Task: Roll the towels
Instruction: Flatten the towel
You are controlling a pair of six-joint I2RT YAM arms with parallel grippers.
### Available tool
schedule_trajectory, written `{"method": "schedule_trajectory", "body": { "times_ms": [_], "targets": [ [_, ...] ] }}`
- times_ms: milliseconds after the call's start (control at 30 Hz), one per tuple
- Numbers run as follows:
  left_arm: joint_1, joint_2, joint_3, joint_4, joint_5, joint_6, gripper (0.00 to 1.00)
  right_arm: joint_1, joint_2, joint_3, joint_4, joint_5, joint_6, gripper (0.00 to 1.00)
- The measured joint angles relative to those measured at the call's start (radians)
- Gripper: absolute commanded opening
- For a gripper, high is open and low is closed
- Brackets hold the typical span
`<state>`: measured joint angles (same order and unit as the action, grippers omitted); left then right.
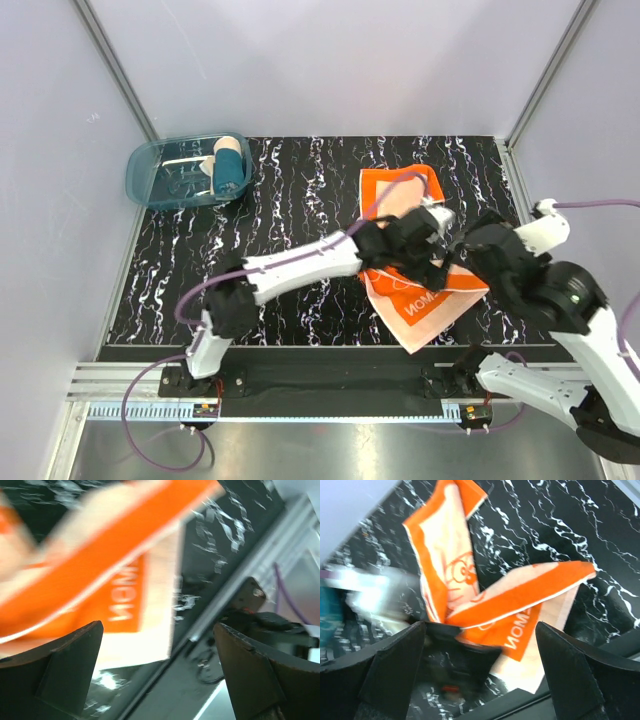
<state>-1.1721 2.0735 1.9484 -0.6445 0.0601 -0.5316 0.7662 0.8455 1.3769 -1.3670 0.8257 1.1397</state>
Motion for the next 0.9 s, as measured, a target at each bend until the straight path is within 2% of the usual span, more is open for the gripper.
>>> {"method": "schedule_trajectory", "body": {
  "times_ms": [67, 167, 300, 400, 500, 567, 733, 900],
  "targets": [
    [0.064, -0.072, -0.077, 0.014, 0.004, 0.017, 0.99, 0.0, 0.026, -0.021, 0.0, -0.005, 0.003, 1.0],
    [0.217, -0.174, -0.175, 0.049, 0.011, 0.046, 0.99, -0.008, 0.052, -0.046, 0.005, -0.024, -0.01, 1.0],
    [0.422, -0.166, -0.181, 0.102, 0.021, 0.083, 0.99, -0.032, 0.051, -0.076, 0.027, -0.06, -0.053, 1.0],
    [0.536, -0.01, -0.033, 0.095, 0.046, 0.105, 0.99, -0.037, 0.042, -0.115, 0.078, -0.095, -0.089, 1.0],
    [0.598, 0.24, 0.229, 0.092, 0.074, 0.113, 0.99, -0.041, 0.05, -0.139, 0.116, -0.129, -0.115, 1.0],
    [0.625, 0.365, 0.331, 0.106, 0.095, 0.113, 0.99, -0.042, 0.062, -0.156, 0.143, -0.148, -0.131, 1.0],
    [0.686, 0.527, 0.34, 0.235, 0.191, 0.049, 0.99, -0.043, 0.089, -0.192, 0.182, -0.182, -0.159, 1.0],
    [0.73, 0.549, 0.347, 0.363, 0.288, -0.069, 0.91, -0.054, 0.095, -0.192, 0.194, -0.183, -0.189, 1.0]
  ]
}}
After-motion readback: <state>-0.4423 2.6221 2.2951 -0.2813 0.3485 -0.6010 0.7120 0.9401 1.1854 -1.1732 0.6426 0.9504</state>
